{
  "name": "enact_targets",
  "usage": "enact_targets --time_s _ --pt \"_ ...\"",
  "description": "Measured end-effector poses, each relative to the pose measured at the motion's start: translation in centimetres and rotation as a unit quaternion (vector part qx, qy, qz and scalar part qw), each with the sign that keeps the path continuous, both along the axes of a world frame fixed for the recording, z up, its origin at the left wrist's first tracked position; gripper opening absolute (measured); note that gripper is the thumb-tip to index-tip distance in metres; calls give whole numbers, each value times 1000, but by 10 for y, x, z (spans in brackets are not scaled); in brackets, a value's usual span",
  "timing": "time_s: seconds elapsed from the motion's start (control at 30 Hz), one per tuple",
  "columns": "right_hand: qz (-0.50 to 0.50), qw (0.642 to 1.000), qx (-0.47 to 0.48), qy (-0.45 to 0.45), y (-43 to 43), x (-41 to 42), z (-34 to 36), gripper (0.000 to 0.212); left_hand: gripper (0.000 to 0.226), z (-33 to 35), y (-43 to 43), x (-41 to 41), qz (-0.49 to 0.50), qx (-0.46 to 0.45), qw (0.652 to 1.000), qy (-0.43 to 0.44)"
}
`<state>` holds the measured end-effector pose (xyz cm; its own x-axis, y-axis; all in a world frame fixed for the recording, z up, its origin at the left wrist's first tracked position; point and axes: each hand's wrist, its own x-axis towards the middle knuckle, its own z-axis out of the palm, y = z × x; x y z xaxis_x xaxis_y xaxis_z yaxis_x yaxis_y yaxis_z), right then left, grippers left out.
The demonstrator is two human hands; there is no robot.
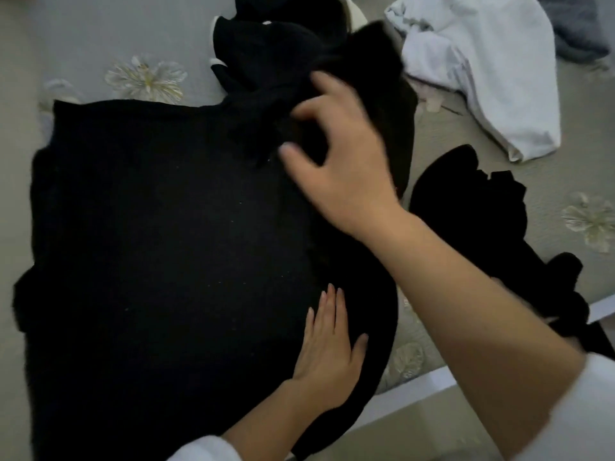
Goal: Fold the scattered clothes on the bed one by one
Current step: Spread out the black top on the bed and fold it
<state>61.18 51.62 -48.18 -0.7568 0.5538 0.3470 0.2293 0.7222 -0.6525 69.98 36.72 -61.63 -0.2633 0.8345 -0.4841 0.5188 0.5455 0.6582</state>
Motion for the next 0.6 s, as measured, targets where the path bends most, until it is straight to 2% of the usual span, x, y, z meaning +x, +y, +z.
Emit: enact_targets --time_s 0.07,0.1,0.2,0.3,0.37,0.43,0.53,0.6 --pt "179 976 -17 -124 -26 -16 -13 40 79 -8 -15 -2 -9 -21 999 49" --pt "215 962 -22 -165 -34 -17 -23 42 73 -12 -24 -4 -36 -22 995 86" --pt "165 950 -81 -253 -43 6 -59 36 56 -19 -48 -8 -126 -22 987 97" --pt "82 915 -105 -380 -39 45 -90 30 39 -15 -65 -27 -139 43 989 0" --pt "70 888 -116 -439 -41 63 -103 29 34 -14 -76 -49 -47 88 995 -11" --pt "76 878 -123 -457 -47 69 -108 31 32 -10 -84 -79 105 127 986 -18" --pt "81 883 -108 -450 -59 65 -113 43 22 -6 -90 -129 307 205 929 32" --pt "80 886 -98 -447 -67 60 -117 68 22 2 -79 -163 363 191 904 120"
